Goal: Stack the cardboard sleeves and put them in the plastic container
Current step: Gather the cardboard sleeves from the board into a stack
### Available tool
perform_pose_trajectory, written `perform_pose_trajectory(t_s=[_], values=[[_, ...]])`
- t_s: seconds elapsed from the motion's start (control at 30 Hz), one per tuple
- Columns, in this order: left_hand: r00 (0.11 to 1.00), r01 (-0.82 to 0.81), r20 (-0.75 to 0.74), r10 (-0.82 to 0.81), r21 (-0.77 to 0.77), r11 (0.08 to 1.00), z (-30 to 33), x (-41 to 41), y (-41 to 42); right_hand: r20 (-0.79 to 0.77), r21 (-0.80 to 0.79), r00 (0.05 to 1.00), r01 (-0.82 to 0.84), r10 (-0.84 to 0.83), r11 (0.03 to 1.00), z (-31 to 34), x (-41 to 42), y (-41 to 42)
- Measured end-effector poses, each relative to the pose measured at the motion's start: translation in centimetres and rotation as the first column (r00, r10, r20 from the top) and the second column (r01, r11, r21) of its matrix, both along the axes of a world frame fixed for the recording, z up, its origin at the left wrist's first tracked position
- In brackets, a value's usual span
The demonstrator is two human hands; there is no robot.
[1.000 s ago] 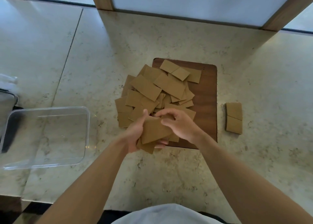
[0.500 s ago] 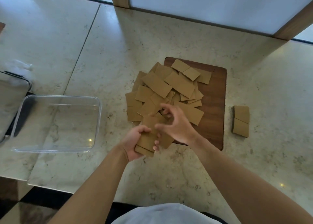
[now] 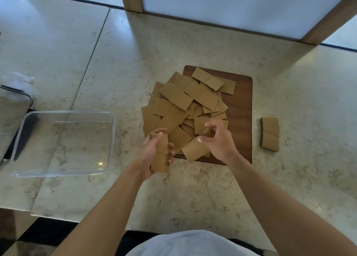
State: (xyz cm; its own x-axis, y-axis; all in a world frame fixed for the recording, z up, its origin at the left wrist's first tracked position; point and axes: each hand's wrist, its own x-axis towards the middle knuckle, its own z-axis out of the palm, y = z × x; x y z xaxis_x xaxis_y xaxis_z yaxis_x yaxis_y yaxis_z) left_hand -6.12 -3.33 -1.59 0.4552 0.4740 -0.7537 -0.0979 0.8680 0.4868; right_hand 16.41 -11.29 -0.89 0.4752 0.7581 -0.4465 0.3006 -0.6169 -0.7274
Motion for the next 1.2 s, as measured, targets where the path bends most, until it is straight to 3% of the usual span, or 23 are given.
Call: perform_pose_trajectory(t_s=[0.1,0.2,0.3,0.4,0.57,0.63,0.7,0.8,0.83,0.87,0.93,0.97,1.07,1.2], values=[[0.962,0.273,-0.031,-0.271,0.073,0.959,0.8,0.8,0.4,-0.197,-0.011,0.946,-0.264,0.256,0.965,1.7,0.7,0.0],[0.844,0.536,-0.074,-0.531,0.150,0.831,1.5,1.7,0.3,-0.159,-0.015,0.849,-0.512,0.503,0.859,2.8,0.4,0.5],[0.845,0.535,-0.093,-0.527,0.167,0.828,1.5,2.1,0.2,-0.234,0.031,0.905,-0.358,0.355,0.933,4.0,1.1,1.2],[0.824,0.565,-0.013,-0.567,0.103,0.818,1.6,2.6,0.2,-0.338,0.084,0.885,-0.310,0.319,0.947,4.2,1.0,1.6],[0.884,0.411,0.287,-0.370,-0.096,0.907,1.5,3.1,-0.2,-0.383,0.165,0.876,-0.248,0.294,0.954,3.4,-1.0,2.4],[0.893,0.383,0.295,-0.339,-0.107,0.918,1.1,2.9,-0.2,-0.285,0.171,0.874,-0.356,0.392,0.919,2.7,-2.3,2.3],[0.926,0.294,0.282,-0.253,-0.113,0.949,0.8,2.4,-0.1,-0.082,0.162,0.899,-0.414,0.430,0.896,1.8,-3.7,2.0],[0.974,0.056,0.226,-0.014,-0.182,0.982,0.3,0.8,0.4,0.127,0.151,0.986,-0.128,0.109,0.980,0.4,-4.3,1.2],[0.977,-0.047,0.194,0.093,-0.227,0.973,0.2,0.0,0.7,0.163,0.093,0.985,-0.067,0.051,0.993,0.0,-4.4,0.8],[0.966,-0.151,0.167,0.198,-0.259,0.954,0.0,-0.7,1.1,0.228,-0.017,0.967,-0.109,0.110,0.994,-0.4,-4.7,0.5],[0.945,-0.276,0.114,0.306,-0.223,0.935,-0.2,-1.9,1.7,0.361,-0.261,0.852,-0.298,0.379,0.918,-1.2,-5.6,-0.2],[0.949,-0.289,0.079,0.306,-0.177,0.941,-0.2,-2.2,1.9,0.397,-0.304,0.809,-0.329,0.433,0.894,-1.6,-6.0,-0.4],[0.974,-0.214,-0.076,0.212,-0.014,0.977,-0.3,-2.3,2.0,0.368,-0.173,0.867,-0.290,0.335,0.941,-1.8,-5.8,0.0],[0.980,-0.173,-0.100,0.174,0.012,0.985,0.5,-1.3,2.0,0.055,-0.024,0.997,-0.046,0.047,0.999,-0.9,-3.5,0.3]])
